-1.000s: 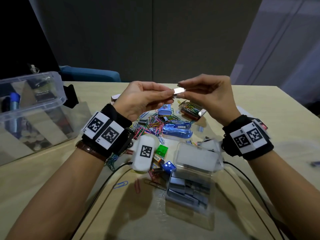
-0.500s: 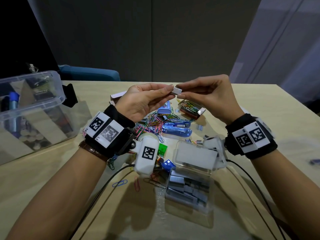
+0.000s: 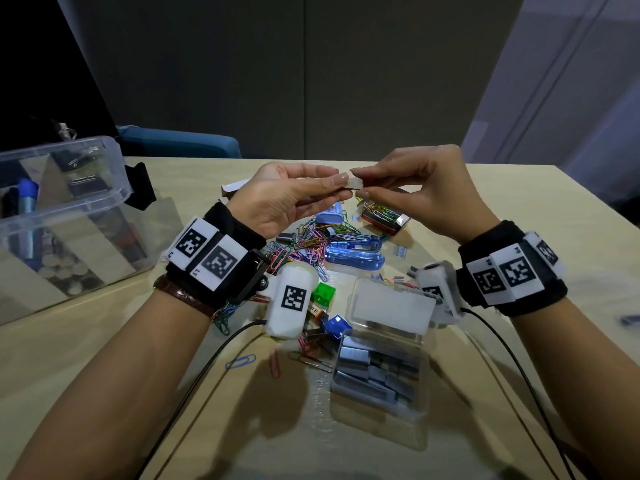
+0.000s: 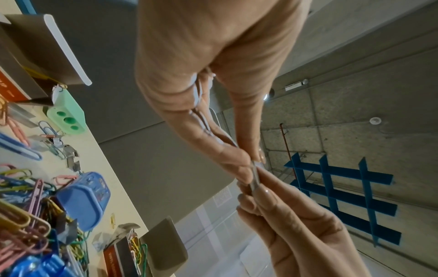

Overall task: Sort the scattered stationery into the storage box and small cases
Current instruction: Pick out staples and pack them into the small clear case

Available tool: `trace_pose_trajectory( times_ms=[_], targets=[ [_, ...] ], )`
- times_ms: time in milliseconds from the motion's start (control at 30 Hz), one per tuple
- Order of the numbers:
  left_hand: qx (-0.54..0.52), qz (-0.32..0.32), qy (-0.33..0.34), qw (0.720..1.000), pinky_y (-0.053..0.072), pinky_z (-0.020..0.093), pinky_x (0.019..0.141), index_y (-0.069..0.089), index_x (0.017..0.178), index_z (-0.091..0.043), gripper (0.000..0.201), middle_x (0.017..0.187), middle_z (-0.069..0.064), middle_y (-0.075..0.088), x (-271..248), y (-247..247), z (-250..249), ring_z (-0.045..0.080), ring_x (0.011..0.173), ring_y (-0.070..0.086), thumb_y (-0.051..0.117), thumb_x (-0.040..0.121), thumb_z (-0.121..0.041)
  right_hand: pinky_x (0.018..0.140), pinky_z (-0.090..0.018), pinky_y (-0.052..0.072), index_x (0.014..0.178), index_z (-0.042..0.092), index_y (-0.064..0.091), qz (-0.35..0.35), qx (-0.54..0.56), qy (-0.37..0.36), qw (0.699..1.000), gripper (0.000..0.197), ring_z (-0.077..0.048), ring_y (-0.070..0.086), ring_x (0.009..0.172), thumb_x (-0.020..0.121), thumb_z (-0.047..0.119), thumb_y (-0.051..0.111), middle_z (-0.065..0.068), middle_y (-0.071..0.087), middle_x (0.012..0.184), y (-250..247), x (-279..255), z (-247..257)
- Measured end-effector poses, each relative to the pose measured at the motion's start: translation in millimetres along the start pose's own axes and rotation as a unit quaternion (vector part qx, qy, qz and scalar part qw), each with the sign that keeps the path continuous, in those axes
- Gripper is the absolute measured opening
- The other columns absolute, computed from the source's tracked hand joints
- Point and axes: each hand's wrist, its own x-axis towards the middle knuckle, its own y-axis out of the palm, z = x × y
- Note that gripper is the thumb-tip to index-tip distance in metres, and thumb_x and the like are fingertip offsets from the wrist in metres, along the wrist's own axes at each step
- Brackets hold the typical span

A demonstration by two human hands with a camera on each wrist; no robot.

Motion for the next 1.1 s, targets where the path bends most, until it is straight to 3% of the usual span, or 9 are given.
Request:
trace_pose_trajectory(
  times_ms=[267, 400, 600, 733, 900, 967, 1100],
  targets=[
    [0.010, -0.003, 0.026, 1.000, 0.059, 0.020, 0.065, 0.062, 0.105, 0.006, 0.035, 0.089, 0.018, 0.074, -3.6, 2.5, -5.2, 0.021, 0.079, 0.074, 0.070, 0.071, -0.002, 0.076, -0.011, 0.052, 0.112, 0.008, 0.072, 0.021, -0.065, -0.031, 0.997, 0.029, -0.005, 0.067, 0.083, 0.087, 0.020, 0.073, -0.001, 0.071, 0.094, -9.8, 5.4, 8.9],
    [0.031, -0.021, 0.054, 0.998, 0.059, 0.021, 0.063, 0.060, 0.103, 0.005, 0.026, 0.085, 0.019, 0.073, -7.3, 6.9, -7.1, 0.022, 0.075, 0.074, 0.069, 0.078, 0.003, 0.075, -0.013, 0.055, 0.112, 0.008, 0.072, 0.031, -0.068, -0.026, 0.997, 0.032, -0.006, 0.069, 0.082, 0.085, 0.025, 0.074, -0.004, 0.072, 0.094, -16.1, 6.7, 17.1],
    [0.093, -0.038, 0.115, 0.988, 0.059, 0.023, 0.066, 0.060, 0.095, 0.001, 0.018, 0.084, 0.020, 0.073, -19.8, 16.1, -11.4, 0.025, 0.076, 0.074, 0.068, 0.080, 0.006, 0.065, -0.035, 0.057, 0.102, 0.021, 0.076, 0.034, -0.224, -0.072, 0.971, 0.027, -0.010, 0.066, 0.070, 0.087, 0.040, 0.066, 0.002, 0.072, 0.085, -24.3, 12.2, 42.4],
    [0.114, -0.038, 0.120, 0.986, 0.058, 0.023, 0.066, 0.057, 0.097, -0.002, 0.021, 0.083, 0.020, 0.073, -27.2, 17.9, -12.0, 0.026, 0.078, 0.074, 0.069, 0.080, 0.005, 0.073, -0.038, 0.058, 0.102, 0.020, 0.076, 0.062, -0.275, -0.059, 0.958, 0.031, -0.012, 0.069, 0.076, 0.083, 0.041, 0.064, 0.003, 0.074, 0.088, -25.0, 12.6, 58.9],
    [0.157, -0.026, 0.105, 0.982, 0.059, 0.025, 0.068, 0.057, 0.102, -0.001, 0.025, 0.079, 0.017, 0.073, -38.6, 18.4, -5.7, 0.025, 0.079, 0.074, 0.068, 0.080, 0.003, 0.074, -0.036, 0.059, 0.089, 0.017, 0.075, 0.077, -0.294, -0.032, 0.952, 0.019, -0.012, 0.068, 0.072, 0.086, 0.035, 0.070, 0.002, 0.073, 0.083, -18.9, 0.8, 67.6],
    [0.186, -0.003, 0.097, 0.978, 0.060, 0.027, 0.069, 0.057, 0.102, 0.000, 0.027, 0.079, 0.015, 0.073, -44.4, 18.4, -1.2, 0.025, 0.080, 0.074, 0.070, 0.078, -0.001, 0.073, -0.039, 0.058, 0.087, 0.015, 0.076, 0.085, -0.303, -0.023, 0.949, 0.015, -0.015, 0.068, 0.072, 0.084, 0.030, 0.072, 0.001, 0.072, 0.082, -15.5, -6.7, 69.9],
    [0.299, 0.080, 0.059, 0.949, 0.060, 0.031, 0.076, 0.063, 0.103, 0.001, 0.043, 0.091, 0.015, 0.074, -50.0, 5.8, 0.5, 0.025, 0.089, 0.073, 0.071, 0.071, -0.027, 0.074, -0.040, 0.057, 0.085, 0.014, 0.076, 0.114, -0.315, -0.002, 0.942, 0.013, -0.017, 0.067, 0.072, 0.081, 0.026, 0.075, 0.001, 0.071, 0.080, -17.4, -24.7, 80.2]
  ],
)
